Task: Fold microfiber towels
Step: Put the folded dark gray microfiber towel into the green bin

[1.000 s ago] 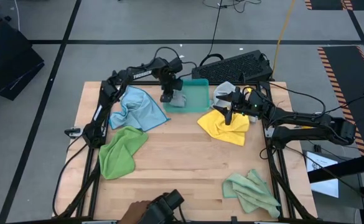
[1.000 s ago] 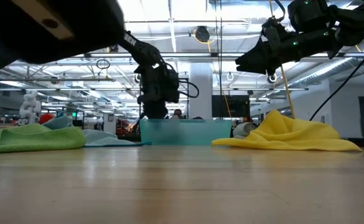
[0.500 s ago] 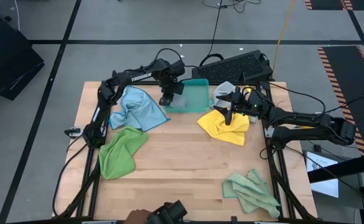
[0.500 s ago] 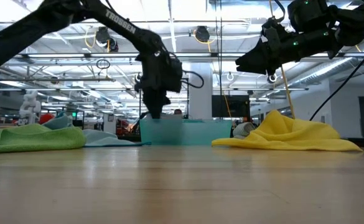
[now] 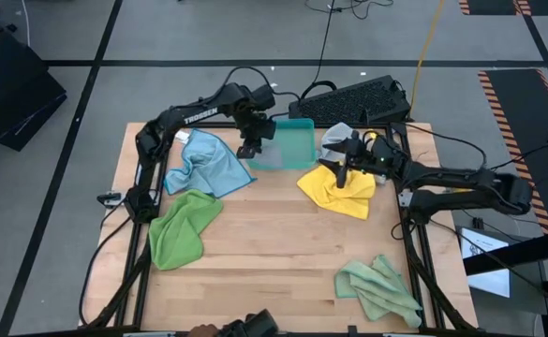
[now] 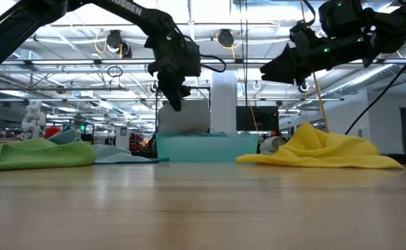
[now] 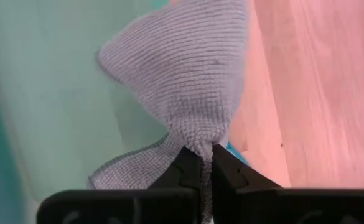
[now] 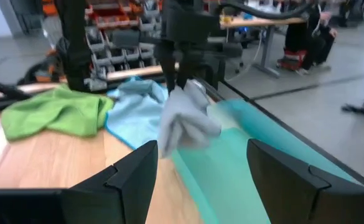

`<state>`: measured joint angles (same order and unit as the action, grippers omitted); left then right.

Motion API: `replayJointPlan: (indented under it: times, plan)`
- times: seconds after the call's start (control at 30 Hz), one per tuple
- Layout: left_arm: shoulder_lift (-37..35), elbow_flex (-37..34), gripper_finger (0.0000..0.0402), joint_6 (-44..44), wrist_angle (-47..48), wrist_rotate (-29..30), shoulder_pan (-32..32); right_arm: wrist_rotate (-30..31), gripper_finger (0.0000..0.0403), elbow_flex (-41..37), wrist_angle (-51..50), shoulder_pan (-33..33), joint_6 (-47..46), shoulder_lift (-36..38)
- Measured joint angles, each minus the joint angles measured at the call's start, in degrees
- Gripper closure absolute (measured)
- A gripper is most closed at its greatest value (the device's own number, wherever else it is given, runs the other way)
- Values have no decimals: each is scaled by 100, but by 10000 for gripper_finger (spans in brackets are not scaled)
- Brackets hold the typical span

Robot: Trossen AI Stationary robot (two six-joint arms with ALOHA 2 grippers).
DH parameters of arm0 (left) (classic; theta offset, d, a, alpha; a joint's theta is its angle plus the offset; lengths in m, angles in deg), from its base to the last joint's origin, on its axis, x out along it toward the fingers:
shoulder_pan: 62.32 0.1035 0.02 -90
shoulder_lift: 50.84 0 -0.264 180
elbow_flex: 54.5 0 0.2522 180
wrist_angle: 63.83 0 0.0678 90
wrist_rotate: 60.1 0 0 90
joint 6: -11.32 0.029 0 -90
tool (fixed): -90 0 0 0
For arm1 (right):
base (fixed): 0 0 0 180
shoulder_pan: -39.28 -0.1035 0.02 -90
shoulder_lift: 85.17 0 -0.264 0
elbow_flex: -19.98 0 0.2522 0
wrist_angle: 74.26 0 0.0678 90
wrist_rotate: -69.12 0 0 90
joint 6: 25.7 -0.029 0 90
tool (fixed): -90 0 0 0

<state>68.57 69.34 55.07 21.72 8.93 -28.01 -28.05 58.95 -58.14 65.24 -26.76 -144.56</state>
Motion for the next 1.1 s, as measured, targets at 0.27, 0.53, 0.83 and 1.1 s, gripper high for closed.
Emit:
replayJointPlan:
  times: [0.27,0.53,0.83,1.1]
  plan:
    - [33,0,395,-103,-294,-107,191,259,150,528,2087,-306,102,-2241]
    - [33,2,395,-95,-306,-70,116,151,86,2241,1267,-231,512,-3711]
    - [-76,2,396,65,-346,59,-103,-438,86,2496,1332,29,299,-4347]
    - [-148,7,395,45,-569,471,-244,-731,146,2492,1592,30,-92,-4564]
